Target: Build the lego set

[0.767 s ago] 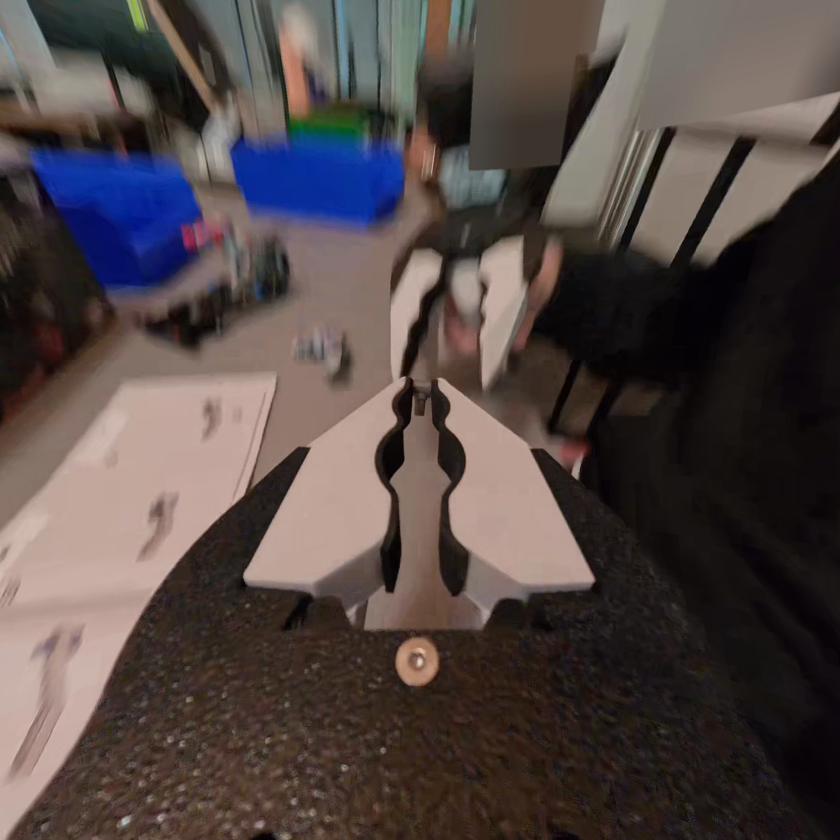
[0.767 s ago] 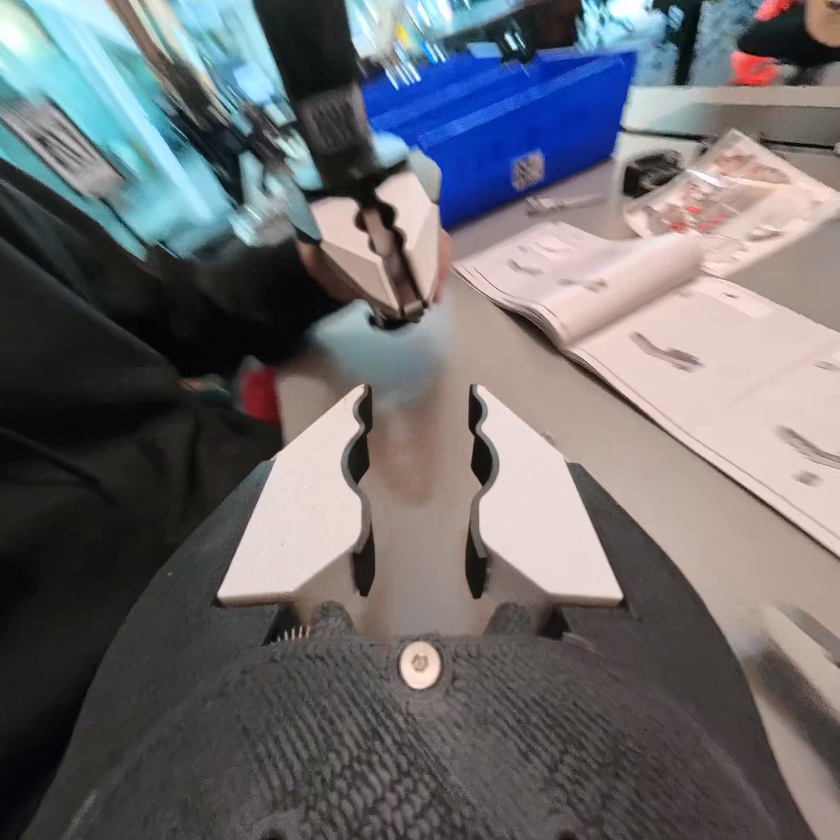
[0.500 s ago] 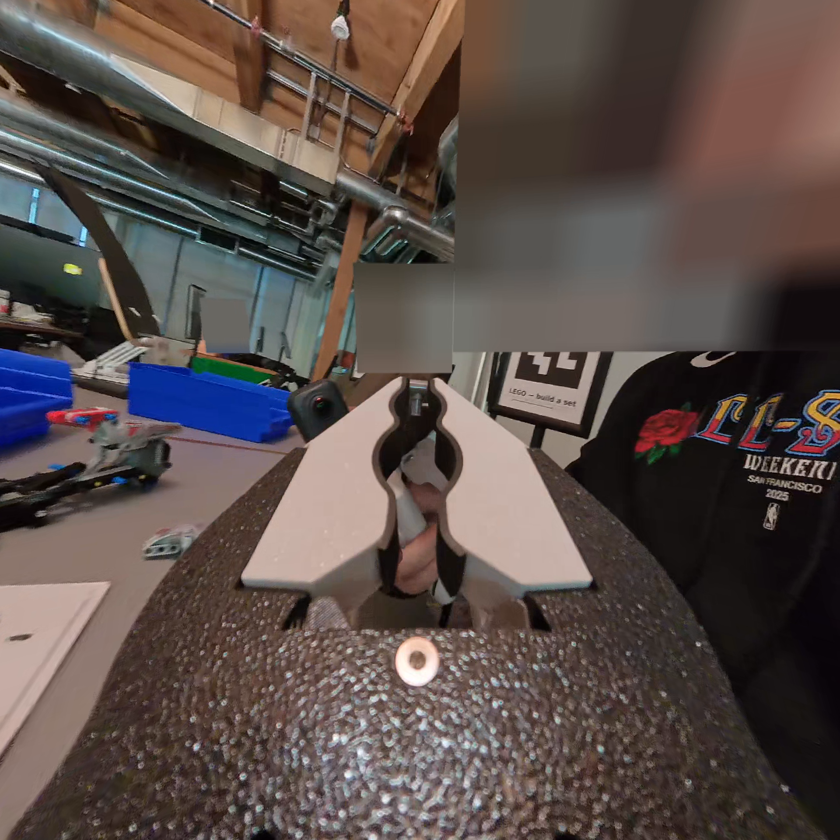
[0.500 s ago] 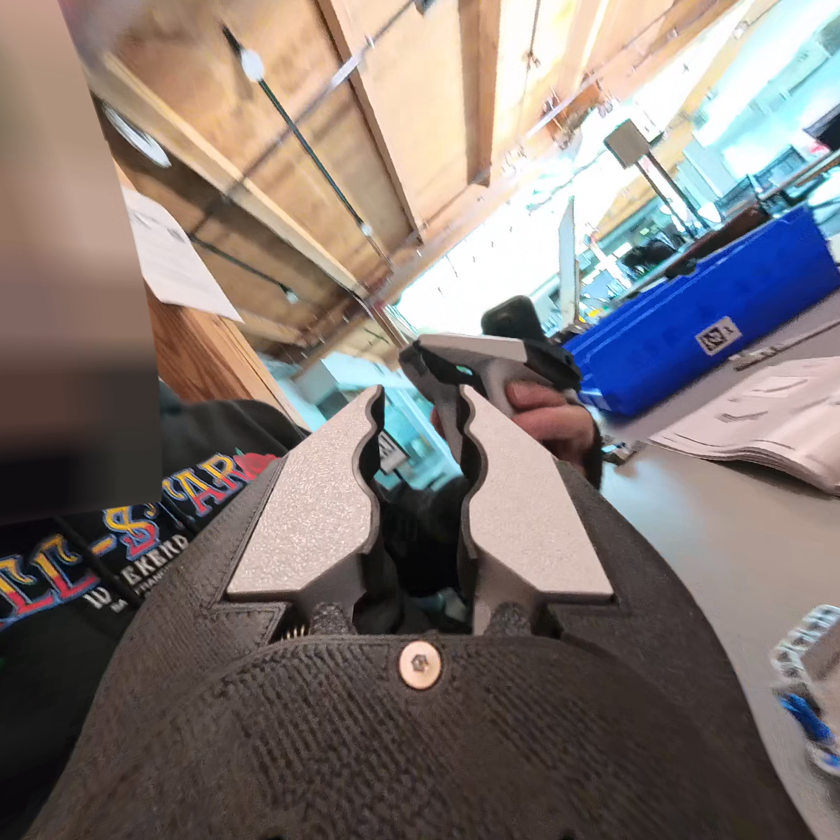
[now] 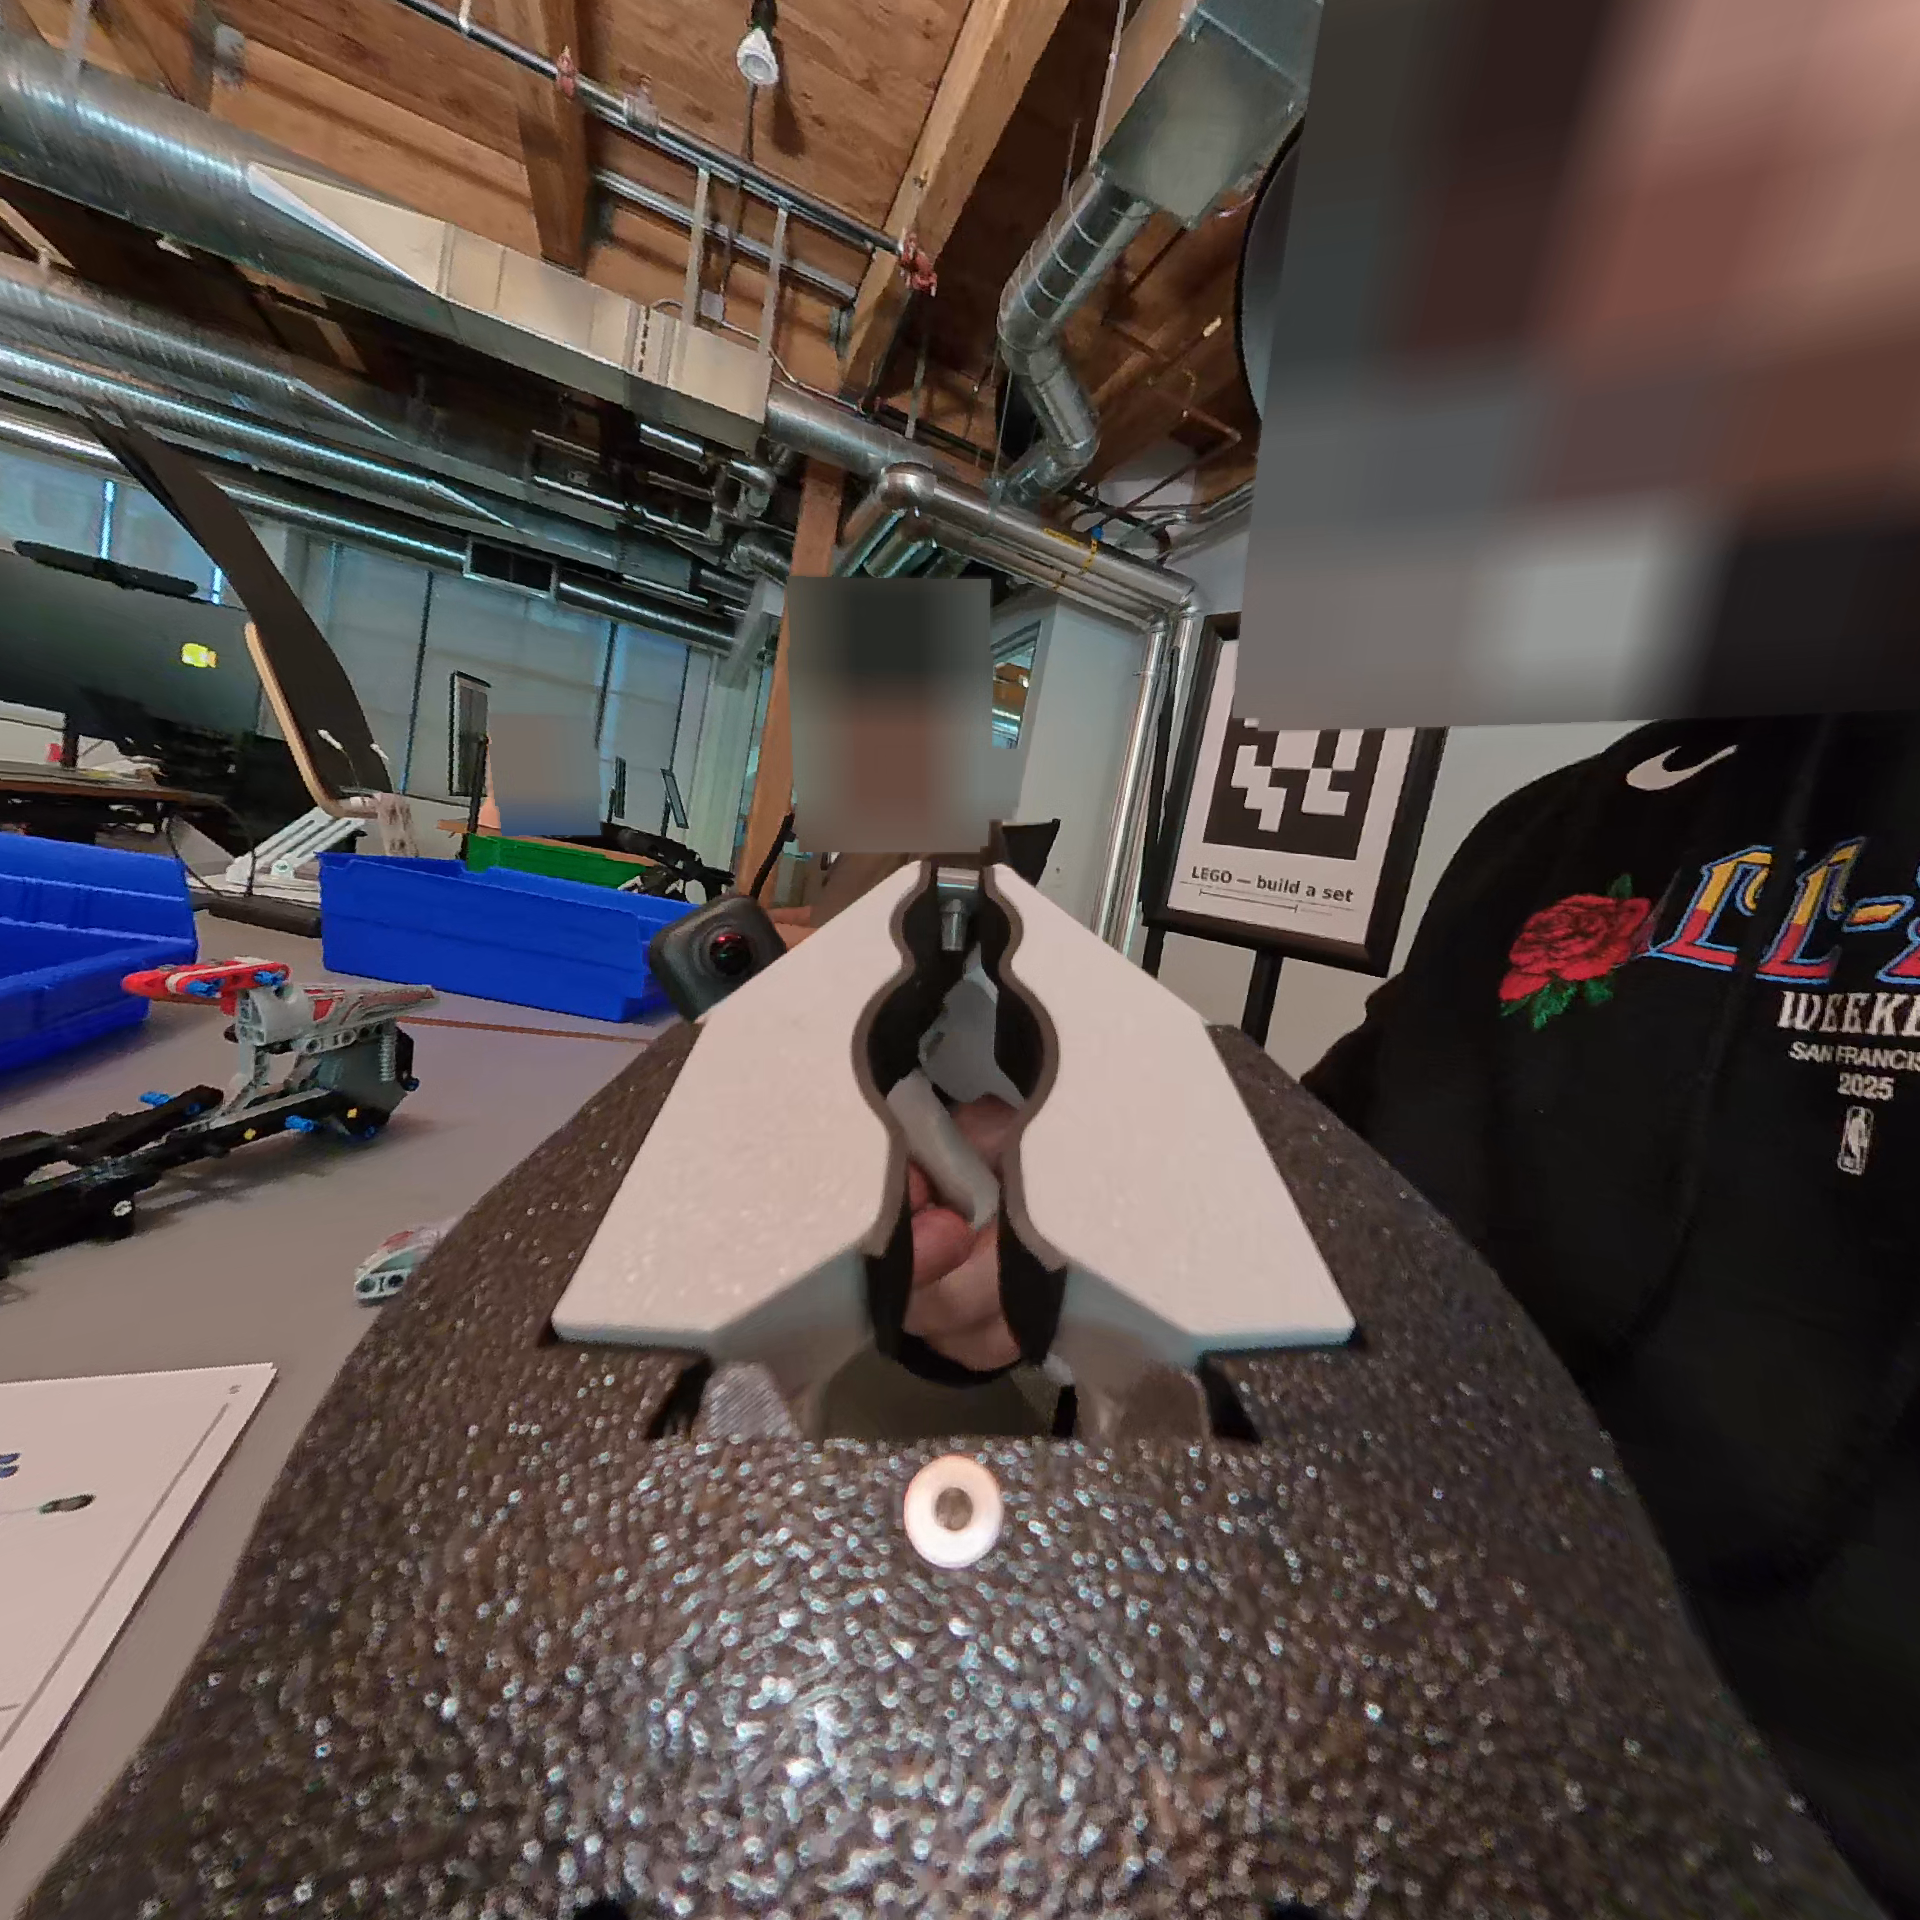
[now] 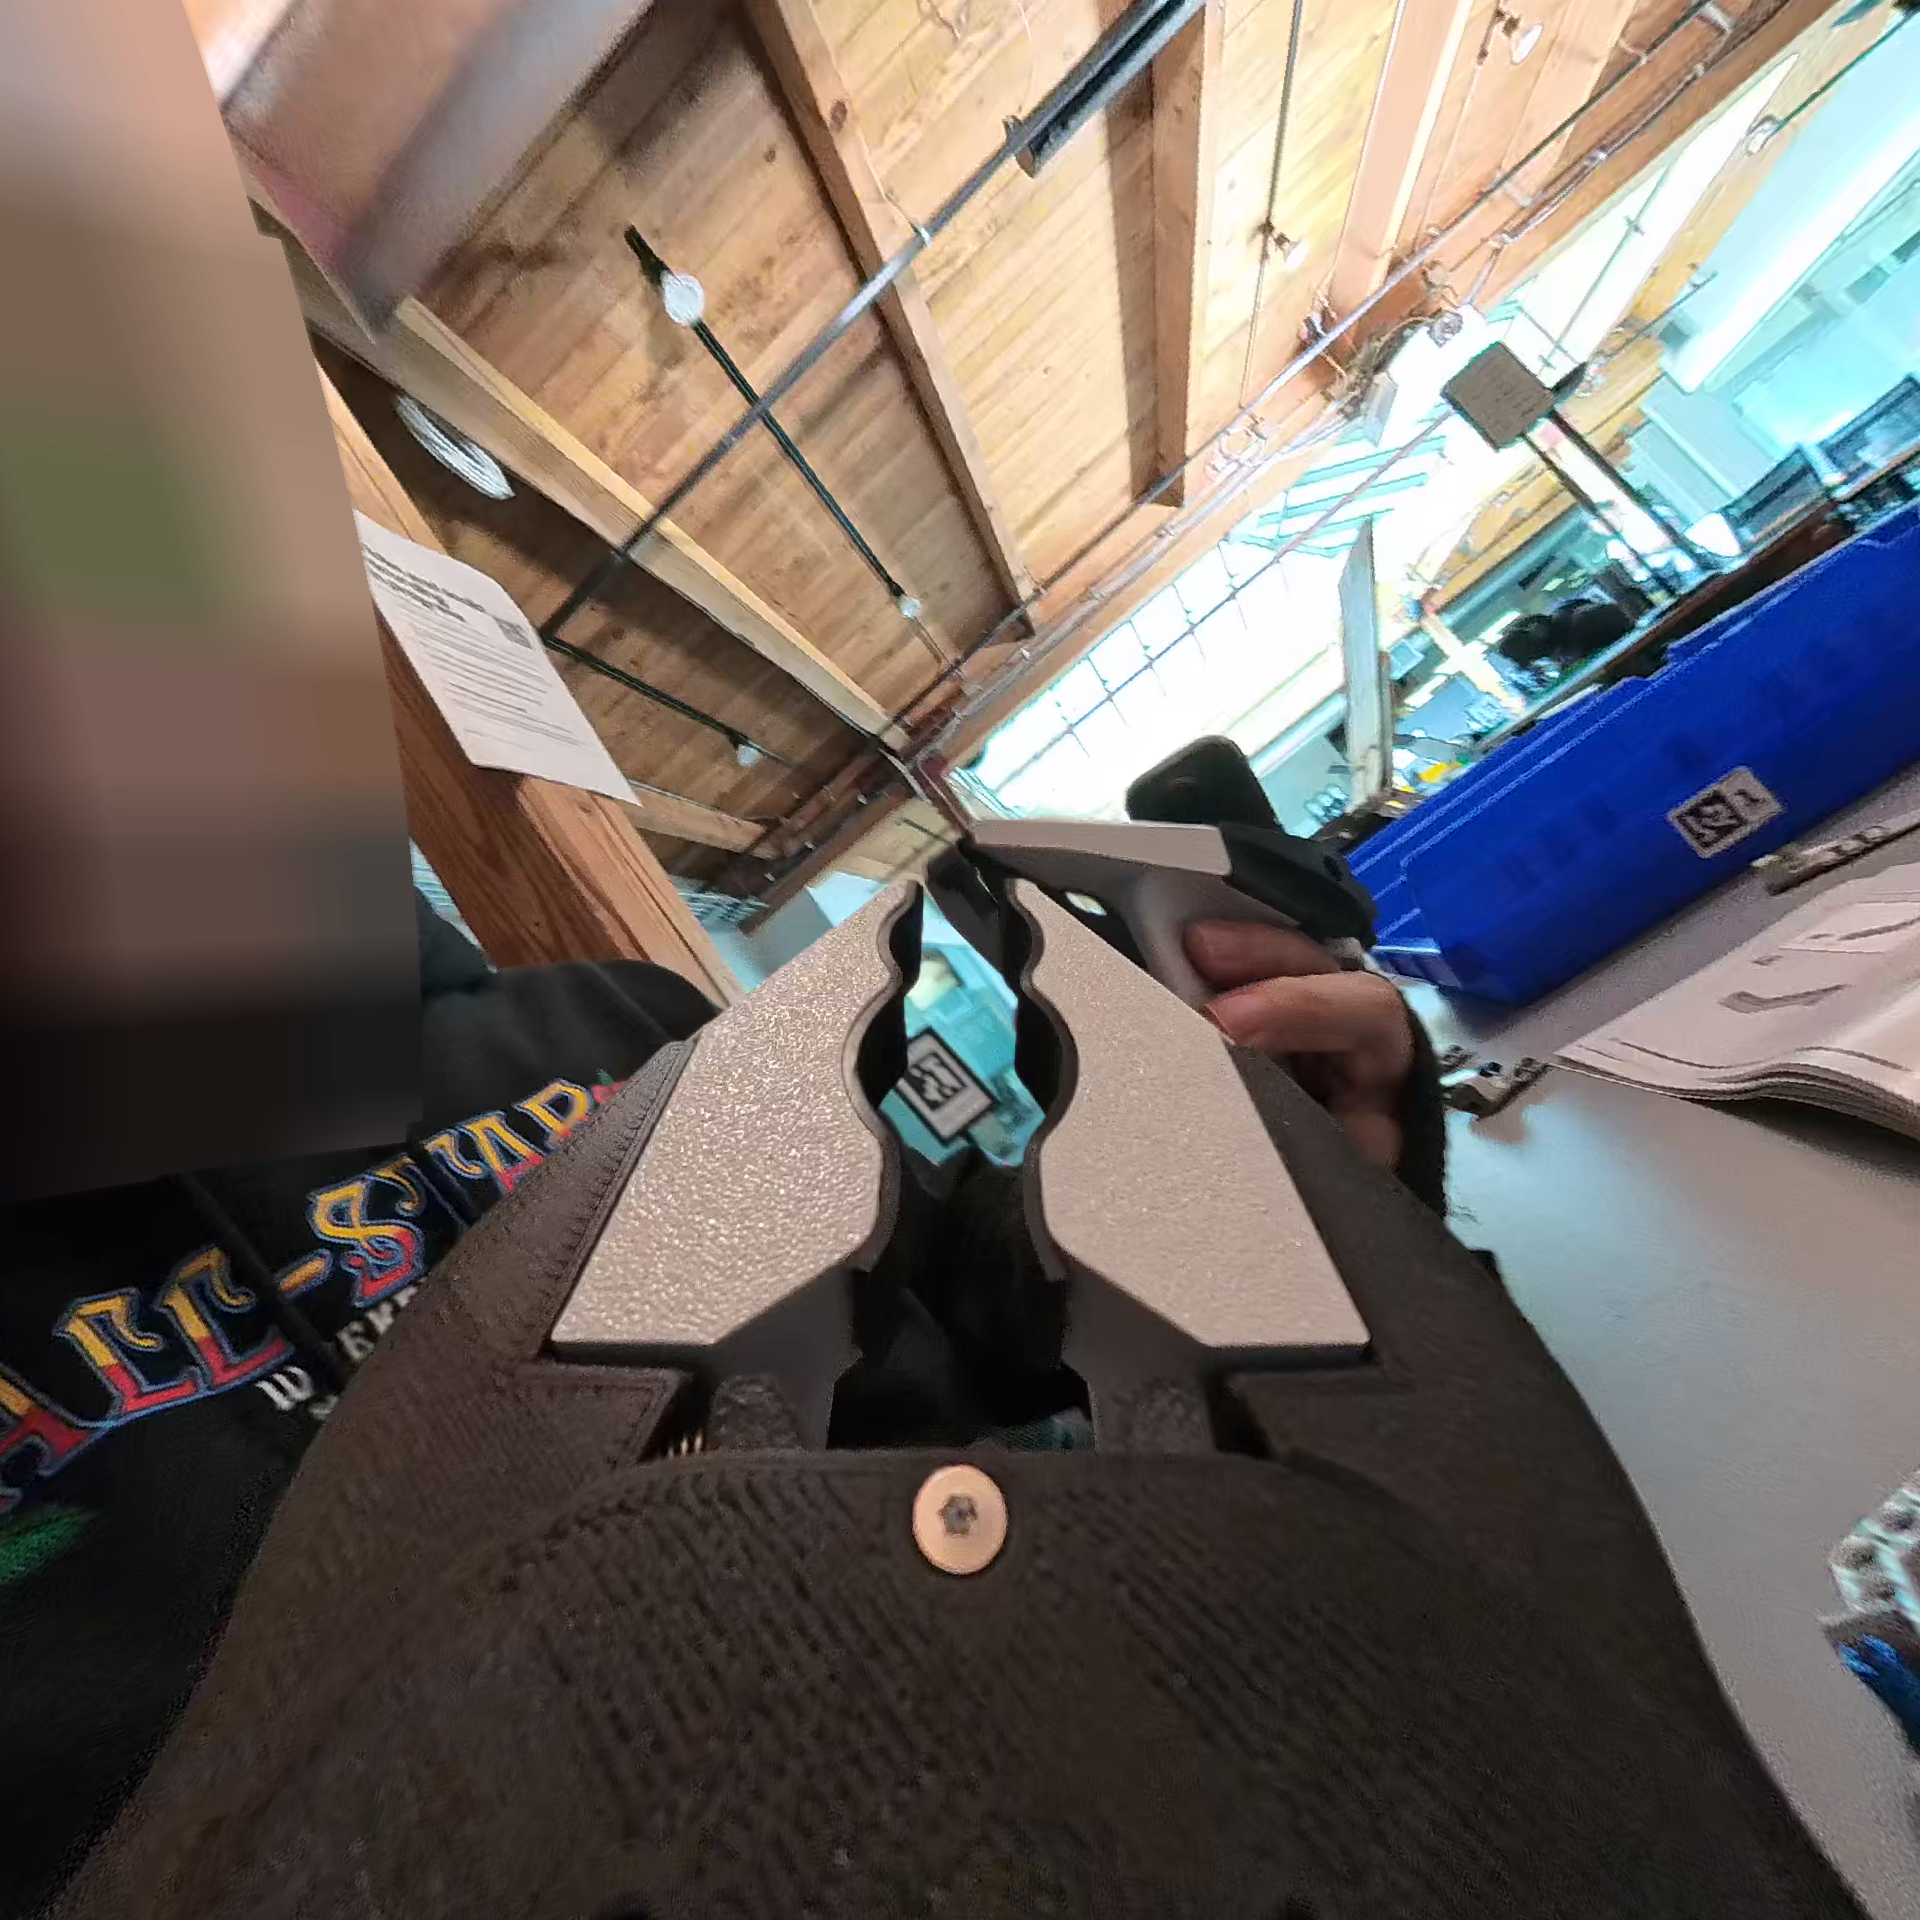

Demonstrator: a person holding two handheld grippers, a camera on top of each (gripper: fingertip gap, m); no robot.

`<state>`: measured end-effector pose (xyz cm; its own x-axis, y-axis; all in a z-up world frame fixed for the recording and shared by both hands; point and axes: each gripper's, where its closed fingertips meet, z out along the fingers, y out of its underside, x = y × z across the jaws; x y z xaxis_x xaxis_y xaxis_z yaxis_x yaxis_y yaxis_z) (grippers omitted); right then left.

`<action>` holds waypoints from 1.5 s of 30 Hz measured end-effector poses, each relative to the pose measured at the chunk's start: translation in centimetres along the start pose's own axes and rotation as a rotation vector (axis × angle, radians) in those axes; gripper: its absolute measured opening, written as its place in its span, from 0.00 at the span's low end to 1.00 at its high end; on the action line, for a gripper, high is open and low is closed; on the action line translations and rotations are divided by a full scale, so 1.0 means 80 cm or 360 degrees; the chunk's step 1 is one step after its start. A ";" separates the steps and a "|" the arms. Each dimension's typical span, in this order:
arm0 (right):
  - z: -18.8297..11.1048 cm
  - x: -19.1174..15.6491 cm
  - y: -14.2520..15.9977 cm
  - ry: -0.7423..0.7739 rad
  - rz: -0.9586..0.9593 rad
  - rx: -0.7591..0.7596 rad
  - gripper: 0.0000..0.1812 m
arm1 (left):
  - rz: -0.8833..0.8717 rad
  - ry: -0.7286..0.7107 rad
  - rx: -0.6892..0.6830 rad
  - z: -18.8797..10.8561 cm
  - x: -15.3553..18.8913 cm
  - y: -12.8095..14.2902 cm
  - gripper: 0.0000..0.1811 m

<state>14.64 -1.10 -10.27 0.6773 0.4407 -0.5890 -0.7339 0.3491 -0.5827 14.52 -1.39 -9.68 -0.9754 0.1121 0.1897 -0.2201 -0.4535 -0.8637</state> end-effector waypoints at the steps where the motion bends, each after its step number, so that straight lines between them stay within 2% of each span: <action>1: 0.000 0.004 0.004 0.0043 -0.0050 -0.0040 0.09 | -0.0005 -0.0012 0.0026 -0.001 -0.002 -0.003 0.03; 3: 0.000 0.009 0.011 0.0121 -0.0168 -0.0110 0.11 | -0.0026 -0.0039 0.0048 -0.002 -0.006 -0.006 0.03; 9: 0.005 0.015 0.010 0.0320 -0.0533 -0.0184 0.06 | -0.0022 -0.0060 0.0009 -0.004 -0.009 0.000 0.03; 12: 0.002 0.018 0.005 0.0395 -0.0627 -0.0184 0.01 | -0.0001 -0.0068 -0.0018 -0.005 -0.009 0.001 0.03; 22: -0.002 0.029 0.008 0.0556 -0.0896 -0.0348 0.02 | 0.0063 -0.0129 -0.0131 -0.008 -0.016 0.013 0.03; 26: -0.011 0.043 0.011 0.0748 -0.1132 -0.0555 0.01 | 0.0161 -0.0210 -0.0382 -0.017 -0.027 0.025 0.03; 31: -0.021 0.060 0.020 0.0917 -0.1384 -0.0819 0.01 | 0.0488 -0.0283 -0.0847 -0.029 -0.035 0.042 0.03; 35: -0.026 0.068 0.032 0.0952 -0.1505 -0.1014 0.02 | 0.0608 -0.0234 -0.1127 -0.040 -0.034 0.054 0.03; 45: -0.038 0.083 0.064 0.0945 -0.1550 -0.1358 0.02 | 0.0797 -0.0056 -0.1587 -0.063 -0.029 0.082 0.03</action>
<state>15.55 1.09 -18.90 0.9625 -0.1630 0.2168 0.1404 -0.3846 -0.9123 15.39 -0.14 -18.15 -0.9548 0.0831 -0.2853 0.2897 0.4739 -0.8315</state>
